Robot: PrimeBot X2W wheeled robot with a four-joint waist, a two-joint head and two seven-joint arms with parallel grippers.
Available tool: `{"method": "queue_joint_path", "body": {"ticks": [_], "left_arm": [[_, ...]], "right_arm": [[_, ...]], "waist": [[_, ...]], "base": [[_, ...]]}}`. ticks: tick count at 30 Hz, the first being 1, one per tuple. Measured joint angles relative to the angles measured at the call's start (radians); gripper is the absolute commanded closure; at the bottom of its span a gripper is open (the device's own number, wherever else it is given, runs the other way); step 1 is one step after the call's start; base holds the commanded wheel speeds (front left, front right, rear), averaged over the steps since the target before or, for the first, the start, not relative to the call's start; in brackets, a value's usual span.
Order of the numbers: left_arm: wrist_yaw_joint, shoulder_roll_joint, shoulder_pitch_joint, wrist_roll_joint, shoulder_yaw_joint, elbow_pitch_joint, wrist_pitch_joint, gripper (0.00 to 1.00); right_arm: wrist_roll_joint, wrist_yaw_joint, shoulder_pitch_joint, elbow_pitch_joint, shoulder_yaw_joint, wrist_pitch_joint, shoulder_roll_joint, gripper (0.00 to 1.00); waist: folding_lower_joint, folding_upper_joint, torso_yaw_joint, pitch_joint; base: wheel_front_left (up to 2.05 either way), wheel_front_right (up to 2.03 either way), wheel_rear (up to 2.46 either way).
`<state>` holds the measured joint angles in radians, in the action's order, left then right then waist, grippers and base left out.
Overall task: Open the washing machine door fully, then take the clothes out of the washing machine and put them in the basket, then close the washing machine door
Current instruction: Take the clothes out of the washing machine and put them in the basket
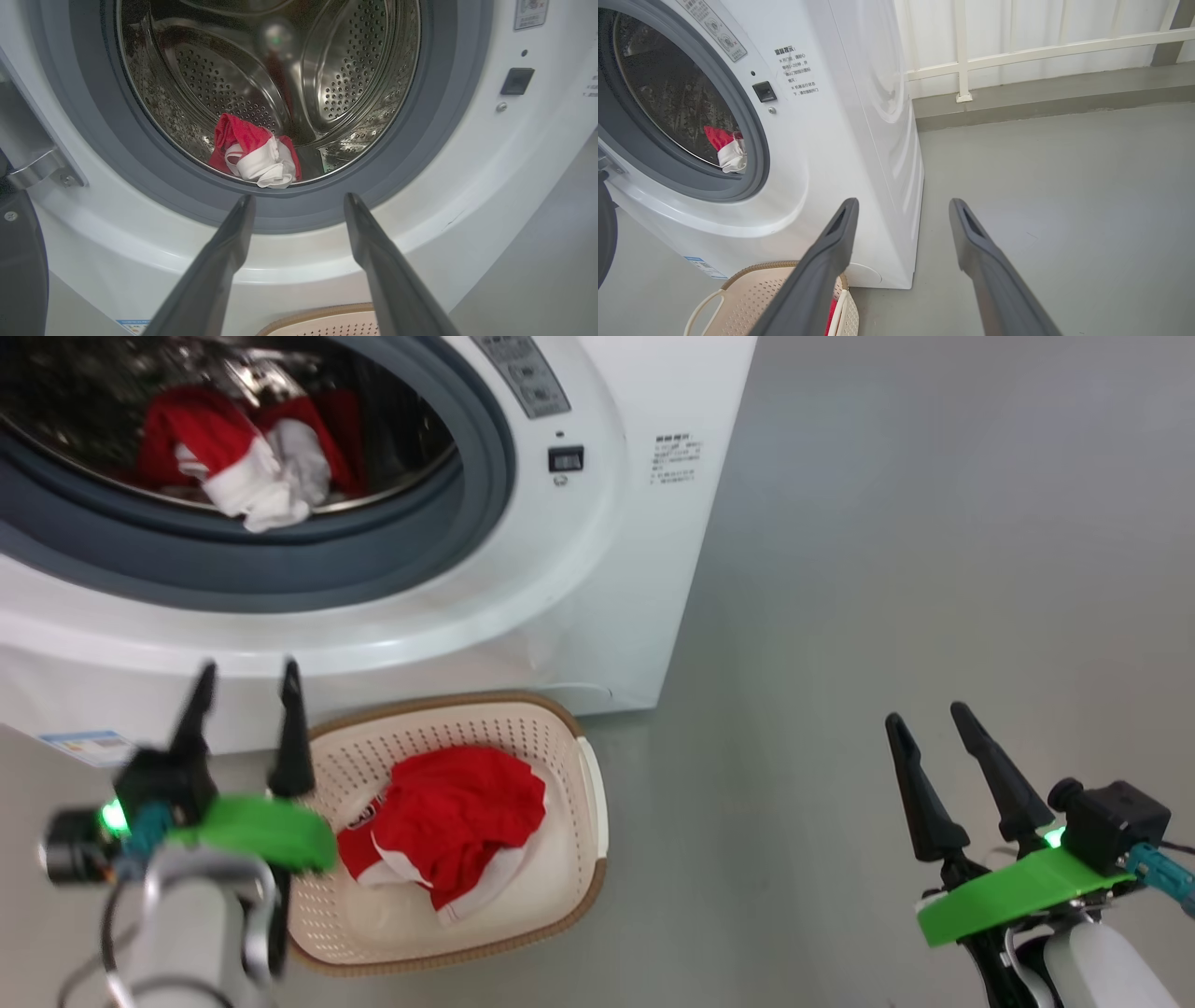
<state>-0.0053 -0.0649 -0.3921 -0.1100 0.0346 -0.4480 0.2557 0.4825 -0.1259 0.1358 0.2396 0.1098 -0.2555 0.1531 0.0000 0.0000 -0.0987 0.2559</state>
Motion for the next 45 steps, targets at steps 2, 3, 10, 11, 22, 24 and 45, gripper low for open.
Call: {"method": "queue_joint_path", "body": {"ticks": [2, 3, 10, 11, 22, 24, 45], "left_arm": [[0.006, -0.013, -0.077, 0.004, 0.002, -0.065, 0.000, 0.00], [0.008, -0.020, -0.117, 0.005, 0.002, -0.100, 0.000, 0.00], [0.030, -0.058, -0.363, 0.036, -0.006, -0.293, -0.019, 0.00], [0.035, -0.060, -0.395, 0.042, -0.010, -0.315, -0.026, 0.00], [0.082, -0.104, -0.710, 0.093, -0.048, -0.558, -0.106, 0.00], [0.095, -0.114, -0.755, 0.092, -0.047, -0.596, -0.115, 0.00], [0.181, -0.220, -0.960, 0.083, -0.035, -0.818, -0.104, 0.00]], "right_arm": [[0.000, 0.000, 0.014, 0.000, 0.001, 0.000, -0.002, 0.00], [0.000, 0.000, 0.022, 0.000, 0.002, 0.000, -0.003, 0.00], [0.000, 0.000, 0.072, -0.003, 0.007, 0.000, -0.021, 0.00], [0.000, 0.000, 0.080, -0.005, 0.007, 0.000, -0.025, 0.00], [0.001, 0.000, 0.166, -0.016, 0.015, 0.000, -0.044, 0.00], [0.002, 0.000, 0.179, -0.016, 0.016, 0.000, -0.050, 0.00], [0.003, 0.000, 0.223, -0.026, 0.035, 0.000, -0.077, 0.00]], "waist": [[0.0000, 0.0000, -0.006, 0.021], [-0.0001, 0.0000, -0.009, 0.033], [0.0000, 0.0000, -0.038, 0.107], [0.0000, 0.0000, -0.041, 0.118], [0.0000, 0.0000, -0.077, 0.243], [0.0000, 0.0000, -0.083, 0.263], [0.0000, 0.0000, -0.161, 0.370]], "base": [[0.00, 0.00, 0.00], [0.00, 0.00, 0.00], [0.00, 0.00, 0.00], [0.00, 0.00, 0.00], [0.00, 0.00, 0.00], [0.00, 0.00, 0.00], [0.00, 0.00, 0.00]]}}
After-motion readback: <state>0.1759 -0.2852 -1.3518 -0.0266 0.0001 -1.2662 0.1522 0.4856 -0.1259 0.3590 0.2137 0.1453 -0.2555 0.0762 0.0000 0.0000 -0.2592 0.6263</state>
